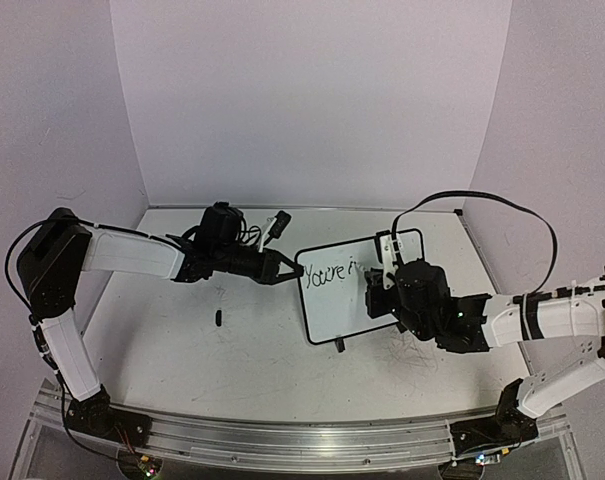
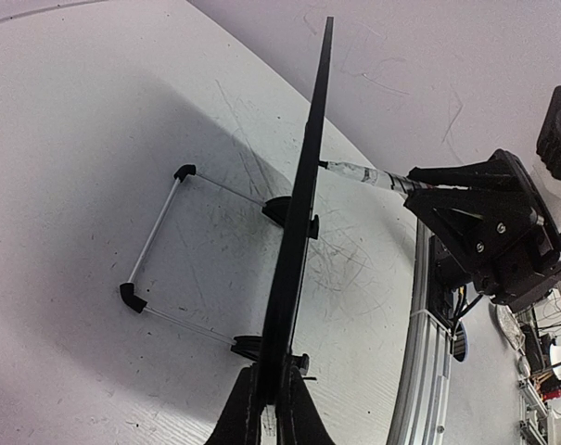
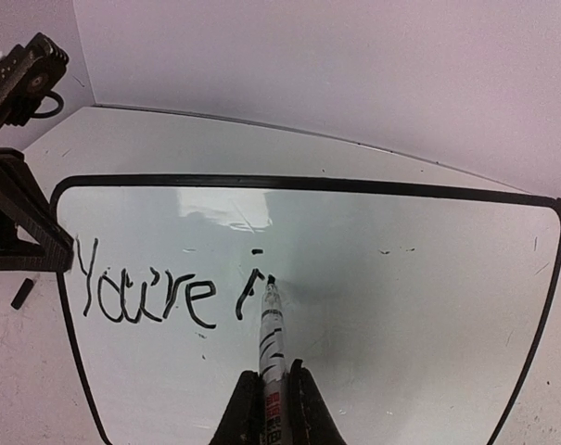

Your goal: Write a sentence on the whiteboard

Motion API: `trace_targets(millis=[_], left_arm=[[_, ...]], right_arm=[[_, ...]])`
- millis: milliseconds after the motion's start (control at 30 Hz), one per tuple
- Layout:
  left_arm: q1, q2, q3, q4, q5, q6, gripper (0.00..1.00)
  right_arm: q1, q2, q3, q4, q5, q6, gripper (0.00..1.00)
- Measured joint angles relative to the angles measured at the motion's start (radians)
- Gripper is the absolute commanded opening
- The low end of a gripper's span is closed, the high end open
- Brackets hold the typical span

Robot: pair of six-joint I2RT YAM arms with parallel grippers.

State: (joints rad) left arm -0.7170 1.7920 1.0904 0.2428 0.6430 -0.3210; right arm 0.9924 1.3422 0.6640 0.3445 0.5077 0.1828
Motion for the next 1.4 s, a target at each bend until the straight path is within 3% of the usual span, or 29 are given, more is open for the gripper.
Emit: trace_targets(millis=[1400], left_arm=[[0.000, -0.001, 0.000, -0.002, -0.001, 0.000, 0.00]], right_arm=[[0.018, -0.004, -0.011, -0.039, -0.015, 0.069, 0.00]])
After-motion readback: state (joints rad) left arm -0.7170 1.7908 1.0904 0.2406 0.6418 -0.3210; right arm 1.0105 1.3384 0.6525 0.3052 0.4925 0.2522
